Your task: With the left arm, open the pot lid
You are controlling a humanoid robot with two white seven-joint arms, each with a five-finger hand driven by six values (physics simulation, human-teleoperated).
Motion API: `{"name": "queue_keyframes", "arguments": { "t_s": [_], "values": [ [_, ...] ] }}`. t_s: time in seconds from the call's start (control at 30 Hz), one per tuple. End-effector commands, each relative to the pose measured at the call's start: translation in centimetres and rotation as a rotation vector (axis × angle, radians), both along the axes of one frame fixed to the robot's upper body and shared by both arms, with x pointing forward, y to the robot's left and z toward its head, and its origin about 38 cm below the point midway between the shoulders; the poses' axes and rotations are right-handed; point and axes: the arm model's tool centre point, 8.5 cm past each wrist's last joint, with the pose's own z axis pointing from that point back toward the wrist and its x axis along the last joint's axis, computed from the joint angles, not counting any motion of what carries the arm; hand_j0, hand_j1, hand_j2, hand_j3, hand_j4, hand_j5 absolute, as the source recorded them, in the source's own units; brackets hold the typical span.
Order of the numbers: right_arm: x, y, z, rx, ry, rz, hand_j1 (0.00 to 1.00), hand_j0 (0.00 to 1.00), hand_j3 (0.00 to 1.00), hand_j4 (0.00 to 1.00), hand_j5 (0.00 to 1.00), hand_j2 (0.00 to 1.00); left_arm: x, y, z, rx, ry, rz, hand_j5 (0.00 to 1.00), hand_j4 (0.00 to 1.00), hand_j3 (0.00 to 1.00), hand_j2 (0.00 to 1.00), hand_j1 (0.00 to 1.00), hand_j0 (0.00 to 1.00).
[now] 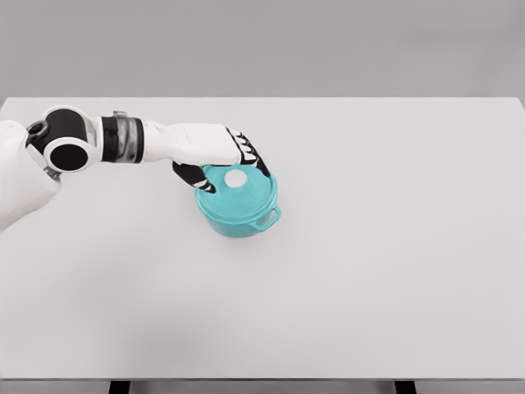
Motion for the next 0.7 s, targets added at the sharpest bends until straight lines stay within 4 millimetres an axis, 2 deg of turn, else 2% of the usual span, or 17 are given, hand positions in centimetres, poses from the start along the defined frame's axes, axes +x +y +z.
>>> {"name": "queue_keyframes", "arguments": {
  "t_s": [0.0, 0.37, 0.67],
  "values": [
    [0.0, 0.0, 0.0, 0.0, 0.0, 0.0, 1.0, 1.0, 1.0, 1.0, 1.0, 1.0, 0.3, 0.0, -0.3, 0.008, 0.001, 0.01, 0.83, 0.83, 0.83, 0.83, 0.83, 0.83],
    [0.0, 0.0, 0.0, 0.0, 0.0, 0.0, 1.0, 1.0, 1.0, 1.0, 1.0, 1.0, 0.5, -0.4, -1.2, 0.024, 0.005, 0.008, 0.79, 0.79, 0.79, 0.79, 0.79, 0.79],
    [0.0, 0.0, 0.0, 0.0, 0.0, 0.0, 1.0, 1.0, 1.0, 1.0, 1.0, 1.0, 0.4, -0.7, -1.4, 0.021, 0.007, -0.007, 0.72, 0.72, 0.72, 0.72, 0.72, 0.72]
  ]
}}
